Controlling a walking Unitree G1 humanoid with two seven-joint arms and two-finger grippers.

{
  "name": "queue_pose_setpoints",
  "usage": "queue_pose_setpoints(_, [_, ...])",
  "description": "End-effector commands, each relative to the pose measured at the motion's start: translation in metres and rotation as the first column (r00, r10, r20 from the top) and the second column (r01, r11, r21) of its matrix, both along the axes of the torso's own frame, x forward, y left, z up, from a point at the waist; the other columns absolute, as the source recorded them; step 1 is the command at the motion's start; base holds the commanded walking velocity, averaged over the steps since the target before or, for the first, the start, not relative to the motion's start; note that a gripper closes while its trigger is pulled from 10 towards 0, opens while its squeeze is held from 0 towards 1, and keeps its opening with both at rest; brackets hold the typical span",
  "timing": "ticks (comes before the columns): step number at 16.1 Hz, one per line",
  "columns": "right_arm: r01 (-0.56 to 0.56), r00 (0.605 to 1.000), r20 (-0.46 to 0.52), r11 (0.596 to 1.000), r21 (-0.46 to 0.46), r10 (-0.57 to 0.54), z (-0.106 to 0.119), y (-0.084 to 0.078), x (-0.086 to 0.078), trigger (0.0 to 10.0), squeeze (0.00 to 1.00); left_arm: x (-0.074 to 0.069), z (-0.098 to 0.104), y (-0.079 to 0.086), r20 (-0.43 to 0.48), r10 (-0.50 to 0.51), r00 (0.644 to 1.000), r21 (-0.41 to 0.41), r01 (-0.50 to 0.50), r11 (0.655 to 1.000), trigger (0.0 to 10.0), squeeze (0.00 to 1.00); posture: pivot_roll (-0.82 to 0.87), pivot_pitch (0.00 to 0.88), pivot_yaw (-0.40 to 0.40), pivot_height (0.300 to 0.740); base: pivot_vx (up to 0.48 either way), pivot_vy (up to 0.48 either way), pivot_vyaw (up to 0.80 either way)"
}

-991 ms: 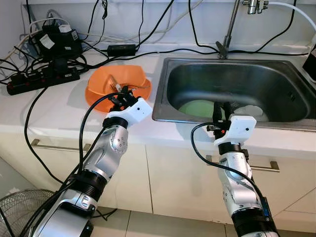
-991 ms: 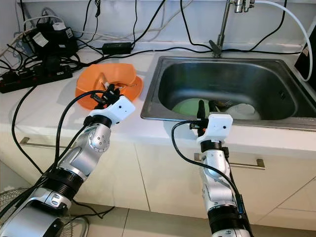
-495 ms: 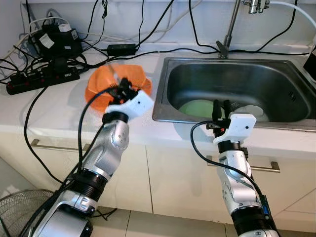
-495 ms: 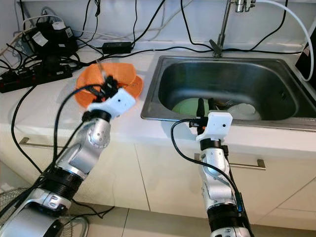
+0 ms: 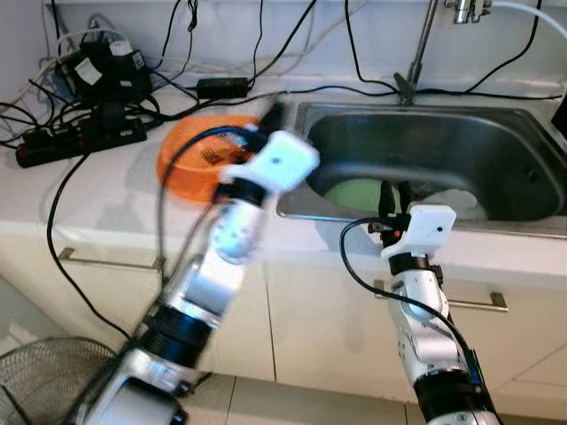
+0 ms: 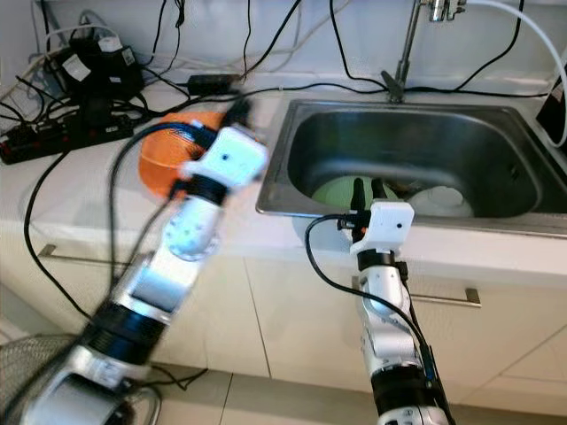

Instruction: Kitchen organization

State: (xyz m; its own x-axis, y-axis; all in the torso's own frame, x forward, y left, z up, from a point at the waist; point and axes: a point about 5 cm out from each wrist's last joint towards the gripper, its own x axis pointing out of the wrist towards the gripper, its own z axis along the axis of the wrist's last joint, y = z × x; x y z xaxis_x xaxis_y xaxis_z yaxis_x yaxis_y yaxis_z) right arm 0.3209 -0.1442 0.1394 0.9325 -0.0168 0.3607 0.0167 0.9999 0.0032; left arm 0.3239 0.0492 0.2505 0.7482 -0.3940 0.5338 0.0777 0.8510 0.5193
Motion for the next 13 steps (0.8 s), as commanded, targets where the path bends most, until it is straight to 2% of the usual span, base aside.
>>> queue_pose_setpoints(1, [0.016,1.000,-0.013,1.000,-0.013,-0.016,-0.001,-0.001,0.003,10.0,0.00,-0.009,-0.006,-0.015,-0.061,-0.143,0.988,-0.016,0.142,0.990,10.0,0.00,0.06,0.014,0.079,0.740,0.000,0.000,0.00])
queue_pose_setpoints(2, [0.024,1.000,-0.018,0.999,-0.033,-0.024,-0.002,-0.002,0.003,10.0,0.00,-0.015,-0.011,-0.026,-0.115,-0.234,0.965,-0.059,0.229,0.972,10.0,0.00,0.06,0.014,0.081,0.740,0.000,0.000,0.00])
queue_pose_setpoints(3, [0.027,0.999,-0.018,0.999,-0.039,-0.028,-0.002,-0.002,0.003,10.0,0.00,-0.018,-0.012,-0.030,-0.136,-0.275,0.952,-0.099,0.263,0.960,10.0,0.00,0.06,0.013,0.081,0.740,0.000,0.000,0.00])
queue_pose_setpoints(4, [0.034,0.999,-0.015,0.997,-0.063,-0.035,-0.001,-0.002,0.003,10.0,0.15,-0.022,-0.014,-0.035,-0.177,-0.352,0.919,-0.193,0.318,0.928,10.0,0.00,0.05,0.011,0.083,0.740,0.000,0.000,0.00])
queue_pose_setpoints(5, [0.032,0.999,-0.005,0.990,-0.138,-0.033,-0.001,0.000,0.003,10.0,0.71,-0.022,-0.015,-0.036,-0.212,-0.407,0.889,-0.273,0.346,0.898,10.0,0.00,0.05,0.009,0.086,0.740,0.000,0.000,0.00])
queue_pose_setpoints(6, [0.029,1.000,-0.001,0.985,-0.167,-0.030,-0.001,0.001,0.003,10.0,0.85,-0.022,-0.016,-0.037,-0.223,-0.426,0.877,-0.297,0.355,0.886,10.0,0.00,0.05,0.008,0.086,0.740,0.000,0.000,0.00])
queue_pose_setpoints(7, [0.024,1.000,0.005,0.969,-0.246,-0.024,-0.002,0.004,0.003,10.0,0.84,-0.022,-0.017,-0.037,-0.247,-0.455,0.856,-0.324,0.370,0.871,10.0,0.00,0.05,0.008,0.086,0.740,0.000,0.000,0.00])
queue_pose_setpoints(8, [0.019,1.000,0.016,0.934,-0.356,-0.015,-0.004,0.010,0.002,10.0,0.00,-0.020,-0.017,-0.035,-0.275,-0.495,0.824,-0.380,0.380,0.843,10.0,0.00,0.05,0.001,0.089,0.740,0.000,0.000,0.00])
queue_pose_setpoints(9, [0.018,0.999,0.042,0.872,-0.489,0.003,-0.005,0.016,0.001,10.0,0.00,-0.018,-0.017,-0.031,-0.283,-0.520,0.806,-0.427,0.379,0.821,10.0,0.00,0.05,0.000,0.092,0.740,0.000,0.000,0.00])
queue_pose_setpoints(11, [0.021,0.999,0.050,0.839,-0.544,0.007,-0.008,0.020,0.000,10.0,0.00,-0.016,-0.017,-0.026,-0.280,-0.527,0.802,-0.450,0.375,0.810,10.0,0.00,0.05,0.000,0.093,0.740,0.000,0.000,0.00])
queue_pose_setpoints(13, [0.040,0.998,0.061,0.845,-0.533,-0.009,-0.008,0.020,-0.001,10.0,0.00,-0.016,-0.019,-0.021,-0.301,-0.538,0.787,-0.473,0.367,0.801,10.0,0.00,0.05,0.000,0.096,0.740,0.000,0.000,0.00])
